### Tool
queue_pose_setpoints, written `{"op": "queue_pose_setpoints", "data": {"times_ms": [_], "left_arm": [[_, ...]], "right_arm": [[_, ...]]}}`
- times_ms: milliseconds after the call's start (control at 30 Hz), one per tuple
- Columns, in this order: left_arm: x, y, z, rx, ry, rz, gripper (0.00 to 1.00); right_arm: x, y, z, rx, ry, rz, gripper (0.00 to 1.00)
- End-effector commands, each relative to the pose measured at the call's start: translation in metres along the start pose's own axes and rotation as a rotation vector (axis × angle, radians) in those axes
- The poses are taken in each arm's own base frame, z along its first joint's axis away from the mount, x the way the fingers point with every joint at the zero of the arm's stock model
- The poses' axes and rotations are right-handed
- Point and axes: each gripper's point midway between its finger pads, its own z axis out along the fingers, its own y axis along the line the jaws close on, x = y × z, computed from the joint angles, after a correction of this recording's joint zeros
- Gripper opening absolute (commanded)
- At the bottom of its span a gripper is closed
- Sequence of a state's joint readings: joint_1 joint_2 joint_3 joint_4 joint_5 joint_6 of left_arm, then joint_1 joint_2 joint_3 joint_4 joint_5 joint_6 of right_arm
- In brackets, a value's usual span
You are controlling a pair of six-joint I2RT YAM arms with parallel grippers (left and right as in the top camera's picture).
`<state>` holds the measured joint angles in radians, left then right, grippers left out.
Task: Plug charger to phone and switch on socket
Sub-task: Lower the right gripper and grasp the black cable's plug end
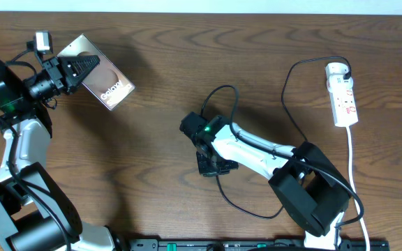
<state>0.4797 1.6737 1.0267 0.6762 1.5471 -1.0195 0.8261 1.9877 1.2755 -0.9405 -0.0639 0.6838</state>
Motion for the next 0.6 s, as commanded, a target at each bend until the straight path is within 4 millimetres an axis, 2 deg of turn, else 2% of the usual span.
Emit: {"op": "queue_pose_setpoints", "data": {"times_ms": [0,67,367,567], "left_arm": [[0.002,-0.009,0.000,0.014,0.022,0.038,0.07],[0.002,-0.009,0.000,0.014,0.022,0.038,0.07],[0.002,-0.009,0.000,0.014,0.022,0.038,0.08],[0.002,-0.009,0.000,0.014,0.022,0.038,0.07]], "right_arm": [[0.006,-0.005,0.022,0.013,0.068,0.012,0.05],[0.009,-0.004,0.022,0.003,0.083,0.012,0.01],[0.026,-0.015,0.020,0.049,0.152,0.017,0.01],[0.036,-0.022,0.022,0.069,0.187,0.022,0.10]]}}
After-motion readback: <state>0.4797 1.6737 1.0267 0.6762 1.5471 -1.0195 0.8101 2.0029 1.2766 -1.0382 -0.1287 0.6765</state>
